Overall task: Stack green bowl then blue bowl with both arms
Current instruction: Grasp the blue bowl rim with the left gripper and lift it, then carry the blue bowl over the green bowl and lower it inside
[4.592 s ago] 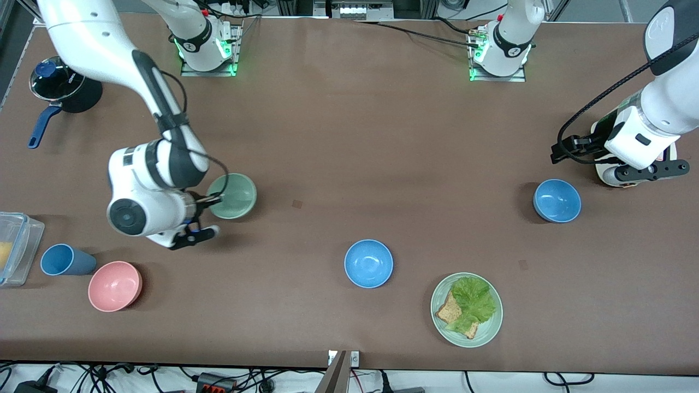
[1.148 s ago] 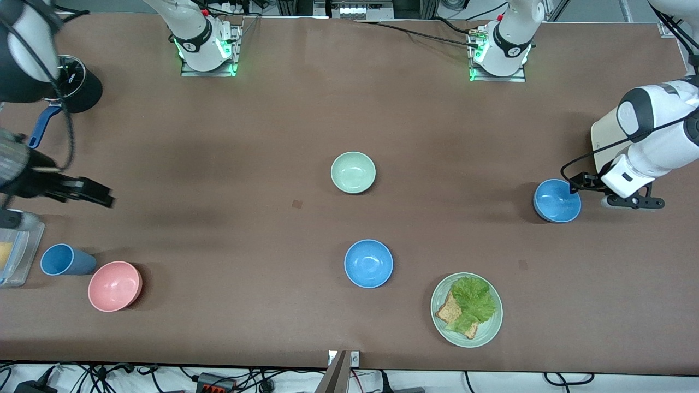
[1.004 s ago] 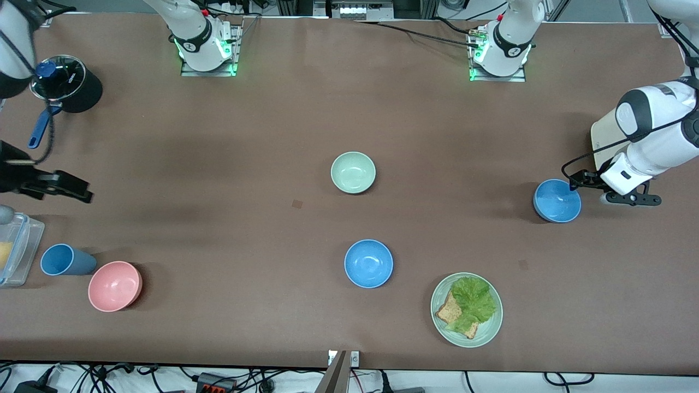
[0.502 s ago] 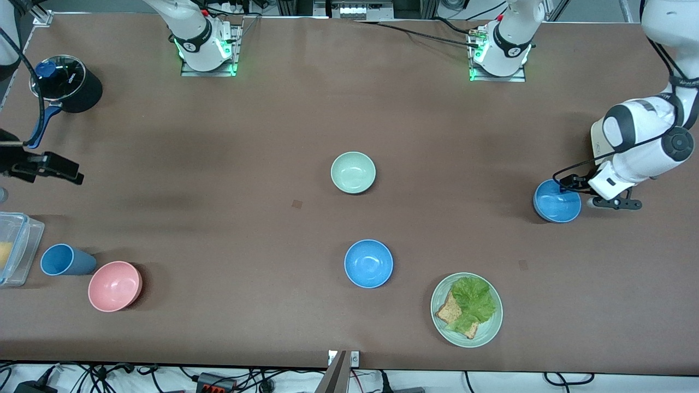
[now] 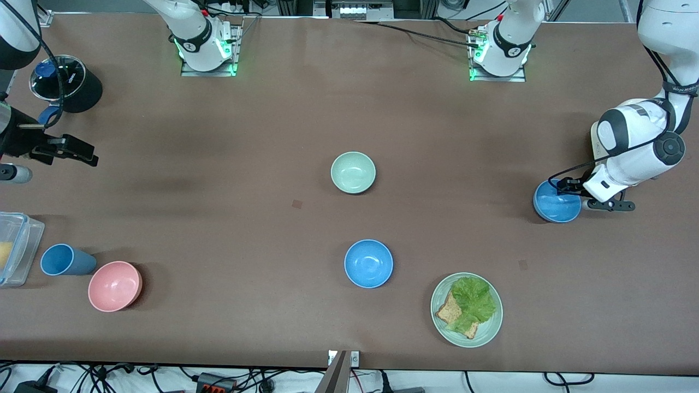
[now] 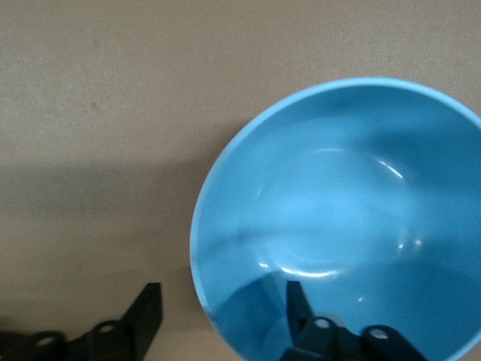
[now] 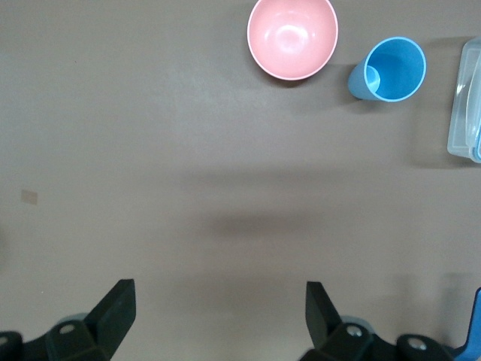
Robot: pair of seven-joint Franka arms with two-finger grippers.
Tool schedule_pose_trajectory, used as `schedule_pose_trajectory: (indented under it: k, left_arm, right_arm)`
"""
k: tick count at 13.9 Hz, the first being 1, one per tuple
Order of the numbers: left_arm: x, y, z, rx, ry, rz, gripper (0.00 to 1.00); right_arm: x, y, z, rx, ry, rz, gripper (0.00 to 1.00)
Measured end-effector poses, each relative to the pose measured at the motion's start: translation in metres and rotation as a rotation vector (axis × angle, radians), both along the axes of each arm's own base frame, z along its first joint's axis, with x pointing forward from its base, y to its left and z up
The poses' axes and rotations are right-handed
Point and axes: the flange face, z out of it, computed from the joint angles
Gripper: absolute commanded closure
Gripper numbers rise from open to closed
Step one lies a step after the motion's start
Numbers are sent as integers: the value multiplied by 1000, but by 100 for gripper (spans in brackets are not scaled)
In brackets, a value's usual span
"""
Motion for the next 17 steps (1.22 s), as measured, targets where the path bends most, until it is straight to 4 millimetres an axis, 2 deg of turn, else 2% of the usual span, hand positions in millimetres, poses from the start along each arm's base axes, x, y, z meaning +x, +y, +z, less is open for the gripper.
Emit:
schedule_pose_trajectory:
  k: [2, 3, 4, 9, 13, 17]
  left_arm:
    - [0, 0, -1, 0, 1, 8, 79]
    - [0, -1, -1, 0, 1, 20, 94]
    - [0, -2, -1, 0, 1, 27, 99]
    - [14, -19, 12, -11, 19, 9, 99]
    - [43, -66, 40, -45, 110, -19, 100]
    - [61, -108, 68, -101, 152, -49, 100]
  right_arm:
    - [-3, 0, 4, 0, -5, 1, 0]
    - [-4, 0, 5, 0, -6, 1, 0]
    - [-4, 0, 4, 0, -5, 1, 0]
    - [-4, 0, 3, 0, -3, 2, 0]
    - [-4, 0, 3, 0, -4, 2, 0]
    - [-4, 0, 4, -1, -9, 2, 0]
